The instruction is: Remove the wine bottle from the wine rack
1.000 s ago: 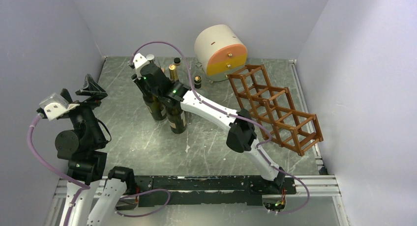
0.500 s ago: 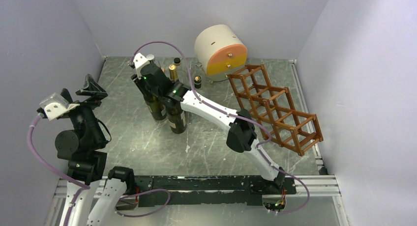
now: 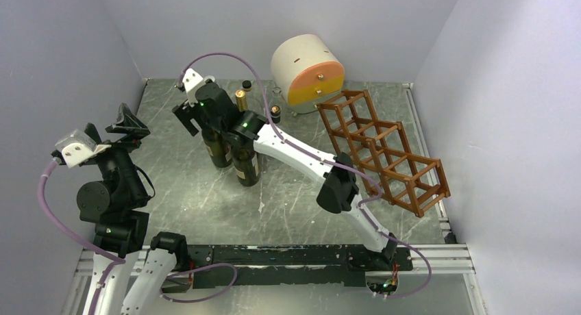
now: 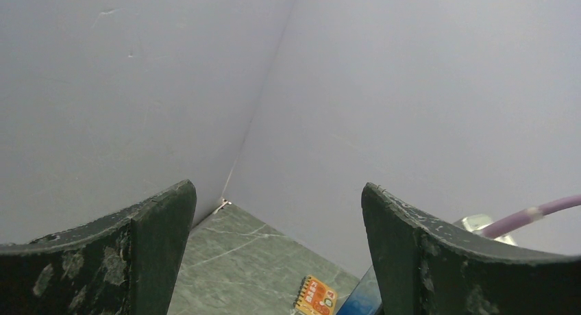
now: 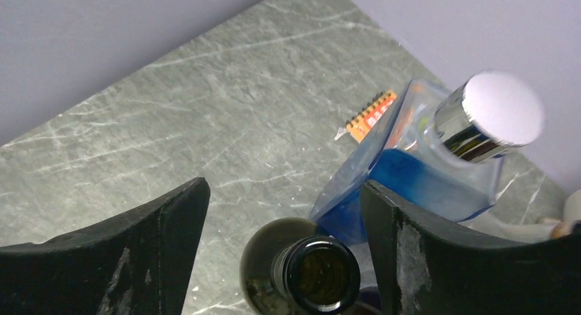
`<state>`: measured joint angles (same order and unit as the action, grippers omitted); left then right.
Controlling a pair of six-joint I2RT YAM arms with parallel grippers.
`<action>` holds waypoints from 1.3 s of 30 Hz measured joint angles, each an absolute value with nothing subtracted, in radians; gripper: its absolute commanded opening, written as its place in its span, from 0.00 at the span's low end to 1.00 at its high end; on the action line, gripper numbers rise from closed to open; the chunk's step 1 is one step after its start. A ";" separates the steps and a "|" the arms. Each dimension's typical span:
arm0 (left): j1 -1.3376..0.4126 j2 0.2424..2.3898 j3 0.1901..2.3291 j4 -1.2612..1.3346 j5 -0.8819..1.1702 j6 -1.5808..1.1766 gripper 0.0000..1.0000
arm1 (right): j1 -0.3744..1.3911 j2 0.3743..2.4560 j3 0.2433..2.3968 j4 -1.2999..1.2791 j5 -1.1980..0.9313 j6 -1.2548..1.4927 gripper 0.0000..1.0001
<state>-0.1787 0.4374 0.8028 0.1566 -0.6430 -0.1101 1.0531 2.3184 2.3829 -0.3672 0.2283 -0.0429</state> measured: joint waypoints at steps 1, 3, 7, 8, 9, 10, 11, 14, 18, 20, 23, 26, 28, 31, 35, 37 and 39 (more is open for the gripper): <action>-0.179 0.437 0.803 0.157 -0.643 -0.110 0.94 | 1.056 2.313 2.390 -0.372 0.229 -0.051 0.92; -0.179 0.437 0.803 0.157 -0.643 -0.110 0.94 | 1.067 2.286 2.395 -0.374 0.233 -0.072 0.97; -0.179 0.437 0.801 0.161 -0.642 -0.106 0.94 | 1.100 2.192 2.394 -0.381 0.251 -0.122 1.00; -0.181 0.439 0.797 0.167 -0.642 -0.101 0.94 | 1.108 2.158 2.385 -0.380 0.260 -0.137 1.00; -0.182 0.441 0.794 0.170 -0.641 -0.097 0.94 | 1.117 2.112 2.360 -0.374 0.270 -0.152 1.00; -0.184 0.447 0.793 0.171 -0.641 -0.093 0.94 | 1.122 2.067 2.326 -0.369 0.278 -0.165 1.00; -0.186 0.455 0.793 0.171 -0.641 -0.091 0.94 | 1.129 1.998 2.262 -0.354 0.285 -0.185 1.00; -0.187 0.487 0.803 0.138 -0.622 -0.096 0.94 | 1.131 1.778 2.057 -0.310 0.321 -0.236 1.00; -0.189 0.535 0.890 0.024 -0.533 -0.120 0.94 | 1.115 1.494 1.782 -0.213 0.414 -0.287 1.00; -0.189 0.564 0.971 -0.042 -0.482 -0.133 0.94 | 1.110 1.345 1.629 -0.139 0.504 -0.300 1.00; -0.190 0.607 1.105 -0.133 -0.420 -0.152 0.94 | 1.109 1.164 1.484 -0.071 0.648 -0.286 1.00; -0.190 0.645 1.232 -0.207 -0.366 -0.159 0.94 | 1.109 1.007 1.442 -0.085 0.783 -0.241 1.00; -0.190 0.661 1.295 -0.248 -0.339 -0.159 0.94 | 1.108 0.937 1.470 -0.133 0.838 -0.195 1.00; -0.191 0.688 1.387 -0.307 -0.310 -0.157 0.94 | 1.108 0.850 1.554 -0.237 0.877 -0.110 1.00; -0.191 0.708 1.457 -0.339 -0.292 -0.153 0.94 | 1.107 0.791 1.621 -0.326 0.861 -0.044 1.00; -0.191 0.708 1.464 -0.342 -0.290 -0.150 0.94 | 1.107 0.783 1.627 -0.351 0.848 -0.027 1.00; -0.191 0.709 1.465 -0.343 -0.290 -0.146 0.94 | 1.107 0.788 1.625 -0.380 0.833 -0.018 1.00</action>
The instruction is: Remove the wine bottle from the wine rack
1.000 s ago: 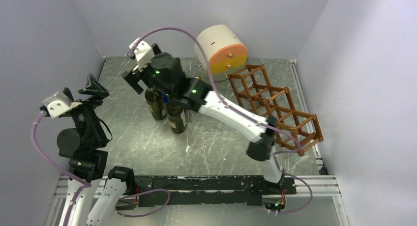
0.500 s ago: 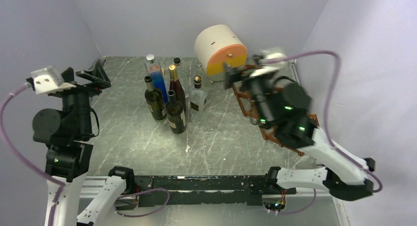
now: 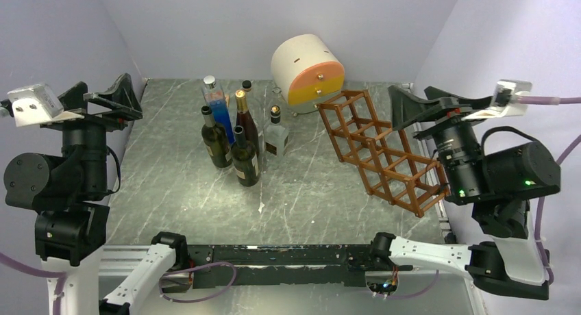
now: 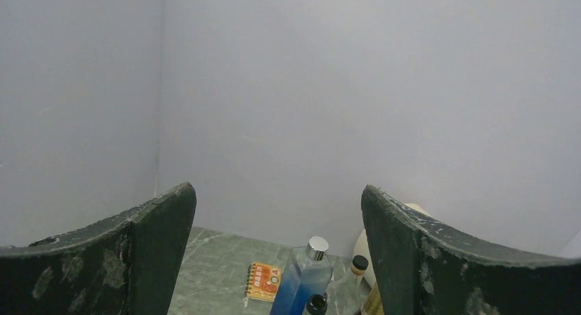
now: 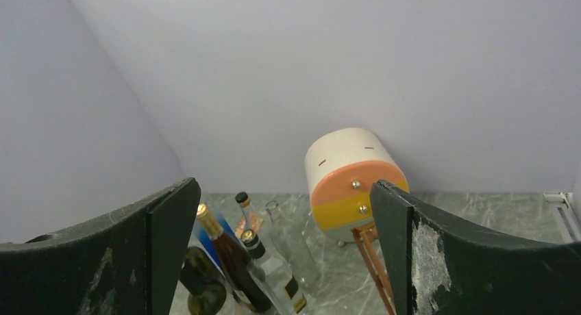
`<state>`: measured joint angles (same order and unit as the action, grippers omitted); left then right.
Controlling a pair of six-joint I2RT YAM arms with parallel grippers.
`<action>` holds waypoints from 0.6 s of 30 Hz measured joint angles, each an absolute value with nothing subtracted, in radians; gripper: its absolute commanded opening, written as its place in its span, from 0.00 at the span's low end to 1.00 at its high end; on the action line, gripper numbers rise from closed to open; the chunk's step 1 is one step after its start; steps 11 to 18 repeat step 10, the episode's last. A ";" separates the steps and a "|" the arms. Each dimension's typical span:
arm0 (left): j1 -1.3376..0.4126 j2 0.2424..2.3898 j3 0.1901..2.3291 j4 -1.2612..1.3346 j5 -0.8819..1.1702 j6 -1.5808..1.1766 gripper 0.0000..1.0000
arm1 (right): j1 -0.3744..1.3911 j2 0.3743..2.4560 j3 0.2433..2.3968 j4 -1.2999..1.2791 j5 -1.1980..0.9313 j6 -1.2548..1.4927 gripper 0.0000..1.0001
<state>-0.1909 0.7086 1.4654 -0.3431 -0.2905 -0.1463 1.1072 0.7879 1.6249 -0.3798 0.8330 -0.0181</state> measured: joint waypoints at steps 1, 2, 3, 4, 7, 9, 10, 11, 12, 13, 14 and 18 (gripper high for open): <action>-0.191 0.709 1.465 -0.344 -0.290 -0.146 0.94 | 1.107 0.795 1.625 -0.391 0.827 -0.015 1.00; -0.191 0.709 1.465 -0.344 -0.290 -0.145 0.94 | 1.107 0.802 1.625 -0.397 0.823 -0.014 1.00; -0.191 0.709 1.465 -0.345 -0.290 -0.145 0.94 | 1.107 0.811 1.624 -0.402 0.819 -0.014 1.00; -0.191 0.709 1.465 -0.345 -0.290 -0.145 0.94 | 1.107 0.818 1.622 -0.407 0.818 -0.014 1.00; -0.191 0.709 1.461 -0.345 -0.289 -0.145 0.94 | 1.107 0.840 1.620 -0.418 0.816 -0.012 1.00; -0.191 0.709 1.454 -0.345 -0.287 -0.145 0.94 | 1.107 0.843 1.609 -0.413 0.814 -0.017 1.00; -0.191 0.709 1.451 -0.345 -0.285 -0.145 0.94 | 1.107 0.839 1.596 -0.412 0.813 -0.021 1.00; -0.191 0.709 1.451 -0.345 -0.285 -0.145 0.94 | 1.107 0.839 1.596 -0.412 0.813 -0.021 1.00; -0.191 0.709 1.451 -0.345 -0.285 -0.145 0.94 | 1.107 0.839 1.596 -0.412 0.813 -0.021 1.00; -0.191 0.709 1.451 -0.345 -0.285 -0.145 0.94 | 1.107 0.839 1.596 -0.412 0.813 -0.021 1.00; -0.191 0.709 1.451 -0.345 -0.285 -0.145 0.94 | 1.107 0.839 1.596 -0.412 0.813 -0.021 1.00; -0.191 0.709 1.451 -0.345 -0.285 -0.145 0.94 | 1.107 0.839 1.596 -0.412 0.813 -0.021 1.00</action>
